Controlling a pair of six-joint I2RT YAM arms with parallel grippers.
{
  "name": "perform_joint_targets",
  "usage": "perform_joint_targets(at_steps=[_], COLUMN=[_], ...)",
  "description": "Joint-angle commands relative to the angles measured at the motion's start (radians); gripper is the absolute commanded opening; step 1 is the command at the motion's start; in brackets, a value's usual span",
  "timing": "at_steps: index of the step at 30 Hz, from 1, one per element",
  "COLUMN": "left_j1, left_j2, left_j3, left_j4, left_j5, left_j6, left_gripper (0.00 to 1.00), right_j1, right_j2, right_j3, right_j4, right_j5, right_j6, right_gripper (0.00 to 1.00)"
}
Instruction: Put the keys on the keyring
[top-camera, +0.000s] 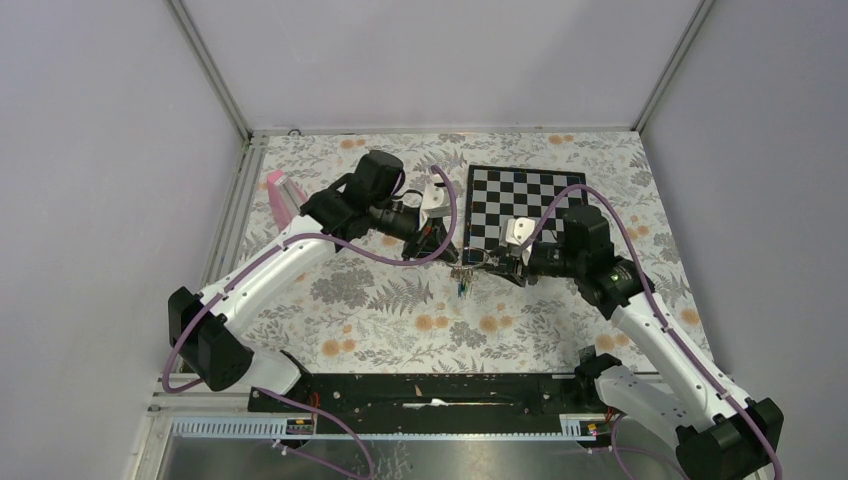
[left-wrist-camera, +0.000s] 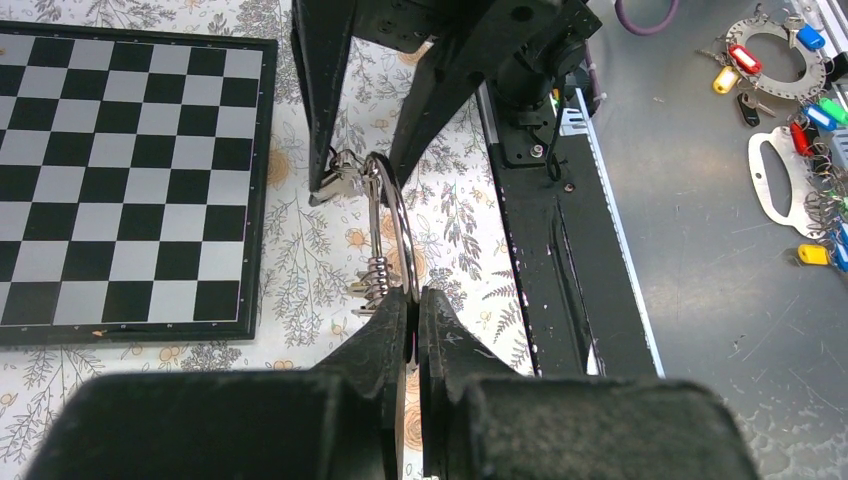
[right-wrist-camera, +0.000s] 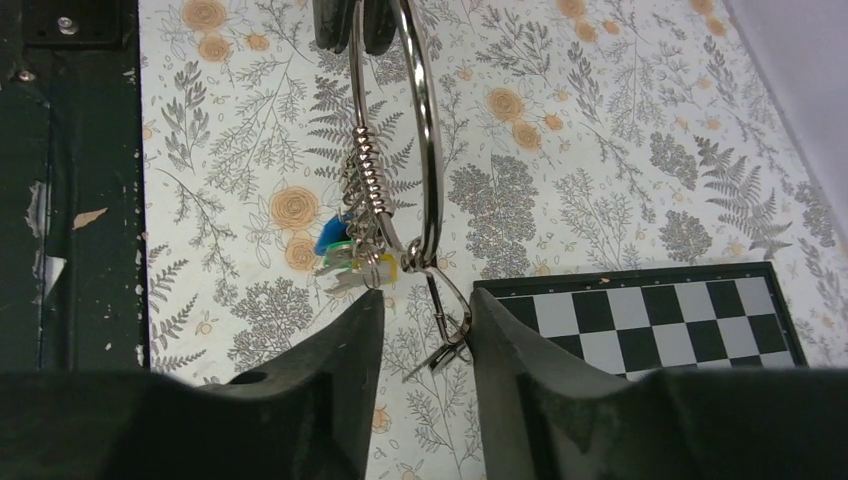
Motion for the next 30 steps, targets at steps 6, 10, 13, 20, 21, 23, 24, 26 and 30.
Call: perform_joint_targets(at_steps=[6,10,13,20,21,23,24,26,30], left_j1=[0.001,0.002,0.000,-0.028,-0.038,-0.050,-0.055,-0.057,-0.060], left_j2=[-0.009,0.029,0.068,0.134,0.139,0.146,0.151,0.155,0.159], left_j3=[0.025,0.058,0.082,0.108,0.106,0.105,0.106,0.101,0.100], left_j4=[0.030,0.022,0.001,-0.081,-0.094,-0.111,-0.115,-0.116,-0.116], left_j5=[0.004,-0.047,-0.061,-0.077,-0.084,-0.093,-0.094,-0.092,-0.068], left_j6=[-0.039,-0.121,-0.162,-0.148,-0.140,-0.128,-0.125,-0.124,-0.118], left_gripper=[0.00,0.00,0.00,0.00,0.00,0.00,0.00,0.00,0.00], right_j1=[0.006,0.022,0.032,0.044,0.046,0.049,0.050,0.052,0.054], right_j2=[0.015,0.009,0.001,-0.008,-0.008,-0.008,-0.010,-0.014,-0.019], right_j3=[0.065,0.072,0.074,0.101,0.109,0.123,0.128,0.133,0.129], right_j4=[0.011,-0.022,-0.034,-0.065,-0.072,-0.089,-0.098,-0.104,-0.101], right_j5=[-0.001,0.074,0.116,0.173,0.179,0.192,0.198,0.210,0.211], right_j6=[-0.040,-0.106,-0.136,-0.177,-0.184,-0.195,-0.200,-0.207,-0.205], right_gripper=[0.20,0.16,0.13,0.10,0.10,0.10,0.10,0.10,0.10])
